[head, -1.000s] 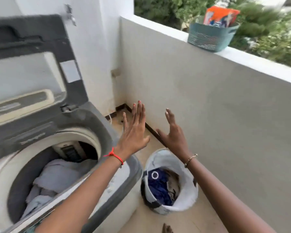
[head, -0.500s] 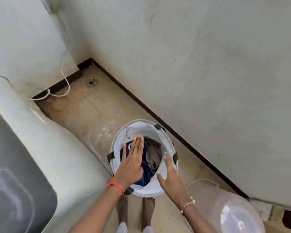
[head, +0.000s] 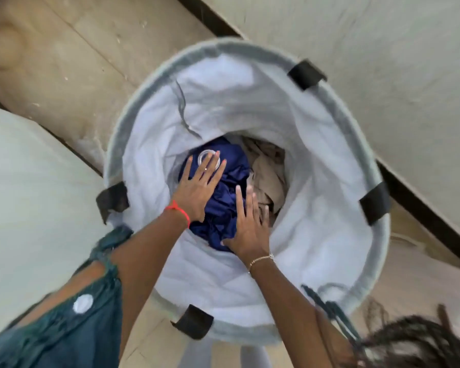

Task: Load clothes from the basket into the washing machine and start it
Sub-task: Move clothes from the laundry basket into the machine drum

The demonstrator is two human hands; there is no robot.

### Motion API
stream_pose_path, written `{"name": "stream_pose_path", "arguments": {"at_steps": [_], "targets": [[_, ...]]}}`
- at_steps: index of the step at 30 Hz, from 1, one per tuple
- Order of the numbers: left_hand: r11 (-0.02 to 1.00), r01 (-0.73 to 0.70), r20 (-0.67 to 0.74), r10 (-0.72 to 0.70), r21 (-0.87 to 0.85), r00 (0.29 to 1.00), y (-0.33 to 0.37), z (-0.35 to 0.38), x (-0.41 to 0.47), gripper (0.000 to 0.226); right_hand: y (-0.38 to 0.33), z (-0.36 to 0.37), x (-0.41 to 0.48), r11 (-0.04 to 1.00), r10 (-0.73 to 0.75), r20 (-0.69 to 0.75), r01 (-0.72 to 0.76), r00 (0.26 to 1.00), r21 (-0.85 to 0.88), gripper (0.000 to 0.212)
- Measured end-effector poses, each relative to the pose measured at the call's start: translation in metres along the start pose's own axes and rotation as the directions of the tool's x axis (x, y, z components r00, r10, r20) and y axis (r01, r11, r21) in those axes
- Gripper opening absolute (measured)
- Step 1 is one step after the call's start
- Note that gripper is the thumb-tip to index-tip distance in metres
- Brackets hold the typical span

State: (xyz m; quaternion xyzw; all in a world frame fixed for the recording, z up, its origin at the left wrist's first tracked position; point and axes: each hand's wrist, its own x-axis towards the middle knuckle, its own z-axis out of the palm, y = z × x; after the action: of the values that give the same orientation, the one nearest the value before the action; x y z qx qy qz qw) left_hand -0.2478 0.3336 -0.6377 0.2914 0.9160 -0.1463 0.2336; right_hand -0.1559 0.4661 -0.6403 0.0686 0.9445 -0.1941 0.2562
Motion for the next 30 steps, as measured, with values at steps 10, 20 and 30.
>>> {"name": "stream_pose_path", "arguments": {"at_steps": [10, 20, 30], "targets": [[0.95, -0.226, 0.084, 0.212, 0.217, 0.974, -0.008, 0.062, 0.081, 0.16, 0.027, 0.105, 0.051, 0.948, -0.063, 0.006, 0.061, 0.998, -0.312, 0.137], [0.958, -0.225, 0.069, 0.216, 0.178, 0.974, 0.005, 0.097, 0.106, 0.15, 0.041, 0.127, 0.079, 0.989, -0.036, 0.097, 0.05, 0.995, -0.141, 0.124], [0.956, -0.266, -0.003, 0.269, 0.125, 0.963, 0.01, 0.131, 0.108, 0.119, 0.044, 0.143, 0.083, 0.993, -0.093, 0.032, 0.091, 0.995, 0.069, 0.105]]}}
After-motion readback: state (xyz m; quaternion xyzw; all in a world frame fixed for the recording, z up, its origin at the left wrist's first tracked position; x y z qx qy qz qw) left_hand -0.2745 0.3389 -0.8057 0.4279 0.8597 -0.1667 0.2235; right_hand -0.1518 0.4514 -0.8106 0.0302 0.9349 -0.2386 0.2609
